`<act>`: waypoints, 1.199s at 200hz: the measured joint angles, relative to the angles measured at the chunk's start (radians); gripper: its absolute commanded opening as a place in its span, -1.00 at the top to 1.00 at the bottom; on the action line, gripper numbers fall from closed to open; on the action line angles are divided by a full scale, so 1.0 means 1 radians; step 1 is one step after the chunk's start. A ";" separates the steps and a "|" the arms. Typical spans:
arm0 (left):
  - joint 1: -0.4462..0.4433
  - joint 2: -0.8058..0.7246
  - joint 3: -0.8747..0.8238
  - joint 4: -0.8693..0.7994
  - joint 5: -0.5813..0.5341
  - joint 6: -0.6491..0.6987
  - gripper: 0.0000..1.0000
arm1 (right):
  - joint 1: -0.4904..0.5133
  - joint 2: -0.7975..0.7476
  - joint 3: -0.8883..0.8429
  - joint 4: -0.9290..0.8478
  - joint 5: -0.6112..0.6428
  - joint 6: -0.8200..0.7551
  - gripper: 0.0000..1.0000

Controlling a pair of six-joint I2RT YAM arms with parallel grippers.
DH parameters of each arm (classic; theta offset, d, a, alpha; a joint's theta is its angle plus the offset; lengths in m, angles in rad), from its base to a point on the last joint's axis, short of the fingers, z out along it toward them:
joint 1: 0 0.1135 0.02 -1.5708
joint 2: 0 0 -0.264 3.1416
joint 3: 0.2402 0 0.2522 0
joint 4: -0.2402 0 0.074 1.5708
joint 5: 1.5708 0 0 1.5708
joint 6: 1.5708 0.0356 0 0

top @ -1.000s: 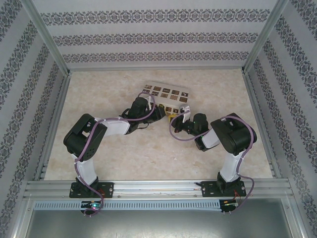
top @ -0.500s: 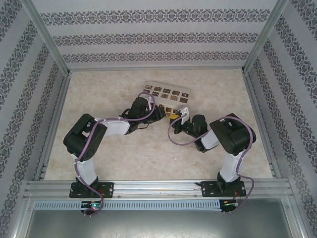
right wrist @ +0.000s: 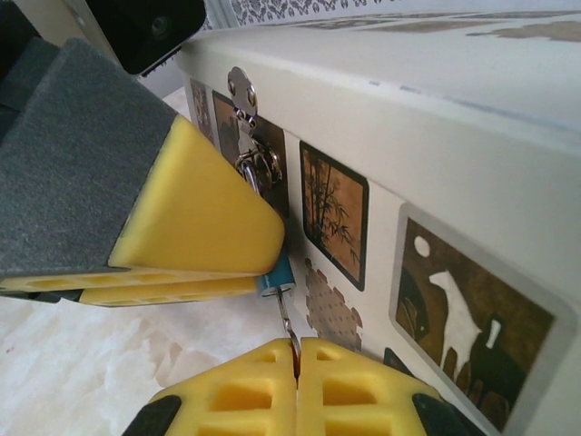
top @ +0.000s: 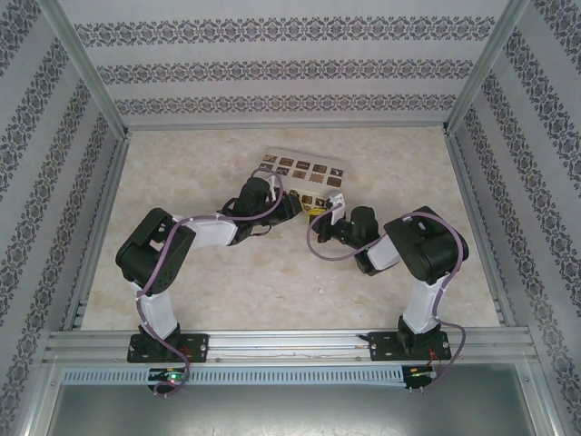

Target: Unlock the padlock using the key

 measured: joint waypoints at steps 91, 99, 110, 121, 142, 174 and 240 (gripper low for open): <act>0.002 -0.002 0.002 -0.001 -0.003 0.001 0.48 | 0.000 0.000 0.010 -0.014 0.005 -0.072 1.00; 0.002 -0.002 0.002 -0.003 -0.003 0.001 0.48 | 0.000 0.000 0.010 -0.014 0.004 -0.076 1.00; 0.002 -0.003 0.002 -0.005 -0.003 0.001 0.48 | 0.000 0.000 0.010 -0.014 0.003 -0.073 1.00; 0.002 -0.006 0.002 -0.009 -0.003 0.001 0.48 | 0.000 0.000 0.010 -0.014 -0.001 -0.066 1.00; 0.002 -0.013 0.002 -0.018 -0.003 0.003 0.48 | 0.000 0.000 0.010 -0.012 -0.012 -0.034 1.00; 0.002 -0.023 0.001 -0.019 0.015 0.004 0.48 | 0.002 0.000 0.010 -0.002 -0.024 0.003 1.00; 0.002 -0.047 -0.012 -0.030 0.047 0.018 0.48 | 0.016 -0.021 0.000 0.010 -0.030 0.010 1.00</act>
